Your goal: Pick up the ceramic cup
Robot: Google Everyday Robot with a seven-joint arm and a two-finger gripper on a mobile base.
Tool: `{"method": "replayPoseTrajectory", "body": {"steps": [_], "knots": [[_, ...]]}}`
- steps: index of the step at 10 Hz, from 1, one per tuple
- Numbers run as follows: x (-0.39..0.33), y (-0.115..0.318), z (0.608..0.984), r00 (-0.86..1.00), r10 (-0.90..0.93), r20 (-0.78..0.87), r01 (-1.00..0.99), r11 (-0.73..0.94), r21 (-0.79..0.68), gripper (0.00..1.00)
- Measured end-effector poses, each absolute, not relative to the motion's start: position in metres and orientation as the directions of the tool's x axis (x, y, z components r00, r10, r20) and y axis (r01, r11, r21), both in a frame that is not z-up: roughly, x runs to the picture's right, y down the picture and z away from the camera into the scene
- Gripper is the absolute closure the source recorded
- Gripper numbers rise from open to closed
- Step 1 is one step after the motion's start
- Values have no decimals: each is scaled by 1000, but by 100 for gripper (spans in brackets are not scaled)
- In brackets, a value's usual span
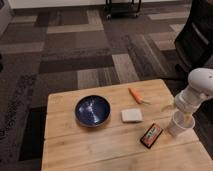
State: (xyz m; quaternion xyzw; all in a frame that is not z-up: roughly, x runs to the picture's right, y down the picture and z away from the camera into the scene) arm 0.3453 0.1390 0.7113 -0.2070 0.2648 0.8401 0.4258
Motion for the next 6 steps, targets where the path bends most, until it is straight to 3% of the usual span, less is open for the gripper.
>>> {"method": "replayPoseTrajectory", "body": {"steps": [2, 4, 5, 6], "knots": [[351, 150, 713, -581, 561, -590, -806, -497, 322, 61], [353, 152, 712, -606, 527, -596, -787, -504, 355, 91], [350, 145, 712, -604, 525, -599, -789, -501, 356, 100], [349, 143, 710, -603, 525, -601, -790, -499, 357, 100]]}}
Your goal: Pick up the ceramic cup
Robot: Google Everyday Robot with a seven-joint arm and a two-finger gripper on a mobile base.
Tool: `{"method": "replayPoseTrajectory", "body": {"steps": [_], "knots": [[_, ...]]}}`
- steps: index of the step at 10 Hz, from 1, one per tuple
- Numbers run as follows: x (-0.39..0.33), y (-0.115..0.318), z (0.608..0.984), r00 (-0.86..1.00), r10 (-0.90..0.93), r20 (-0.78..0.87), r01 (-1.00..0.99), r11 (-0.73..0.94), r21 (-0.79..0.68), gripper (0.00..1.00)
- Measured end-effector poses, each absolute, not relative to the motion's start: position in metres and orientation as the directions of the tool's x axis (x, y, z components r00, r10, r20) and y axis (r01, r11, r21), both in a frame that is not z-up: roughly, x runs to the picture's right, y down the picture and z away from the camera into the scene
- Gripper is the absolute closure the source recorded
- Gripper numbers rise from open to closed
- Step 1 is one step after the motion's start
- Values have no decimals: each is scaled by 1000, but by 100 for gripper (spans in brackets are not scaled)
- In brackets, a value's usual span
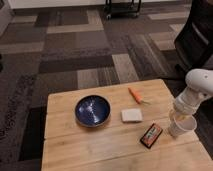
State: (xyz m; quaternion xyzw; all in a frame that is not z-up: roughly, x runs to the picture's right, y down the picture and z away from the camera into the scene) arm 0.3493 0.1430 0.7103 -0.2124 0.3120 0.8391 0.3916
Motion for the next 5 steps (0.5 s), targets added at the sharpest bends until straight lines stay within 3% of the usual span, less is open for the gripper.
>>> {"method": "replayPoseTrajectory", "body": {"steps": [5], "knots": [[336, 86, 683, -573, 593, -565, -817, -463, 342, 100]]}}
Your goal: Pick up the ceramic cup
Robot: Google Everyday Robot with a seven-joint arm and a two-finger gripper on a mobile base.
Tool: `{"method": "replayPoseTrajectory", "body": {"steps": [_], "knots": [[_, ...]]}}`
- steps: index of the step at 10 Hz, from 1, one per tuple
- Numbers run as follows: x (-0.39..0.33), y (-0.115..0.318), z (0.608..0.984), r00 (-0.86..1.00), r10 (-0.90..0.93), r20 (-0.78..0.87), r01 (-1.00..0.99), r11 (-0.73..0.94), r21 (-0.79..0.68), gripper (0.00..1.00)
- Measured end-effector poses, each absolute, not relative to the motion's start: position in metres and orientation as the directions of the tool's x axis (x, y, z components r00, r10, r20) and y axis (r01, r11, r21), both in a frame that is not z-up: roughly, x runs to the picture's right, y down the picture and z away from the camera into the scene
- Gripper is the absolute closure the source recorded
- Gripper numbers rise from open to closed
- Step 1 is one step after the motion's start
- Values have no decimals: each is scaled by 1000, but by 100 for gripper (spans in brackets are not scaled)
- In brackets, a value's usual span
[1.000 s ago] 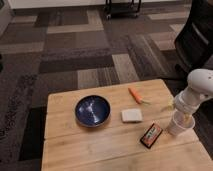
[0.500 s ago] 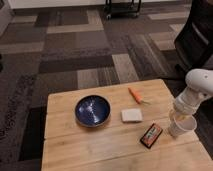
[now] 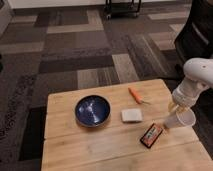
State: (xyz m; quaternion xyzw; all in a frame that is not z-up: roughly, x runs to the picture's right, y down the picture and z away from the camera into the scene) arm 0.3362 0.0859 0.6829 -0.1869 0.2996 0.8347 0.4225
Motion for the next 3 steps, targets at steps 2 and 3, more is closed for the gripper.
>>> {"method": "replayPoseTrajectory", "body": {"steps": [2, 3], "knots": [[330, 63, 673, -543, 635, -550, -839, -446, 312, 100], [329, 62, 673, -542, 635, -550, -839, -448, 310, 100]]}}
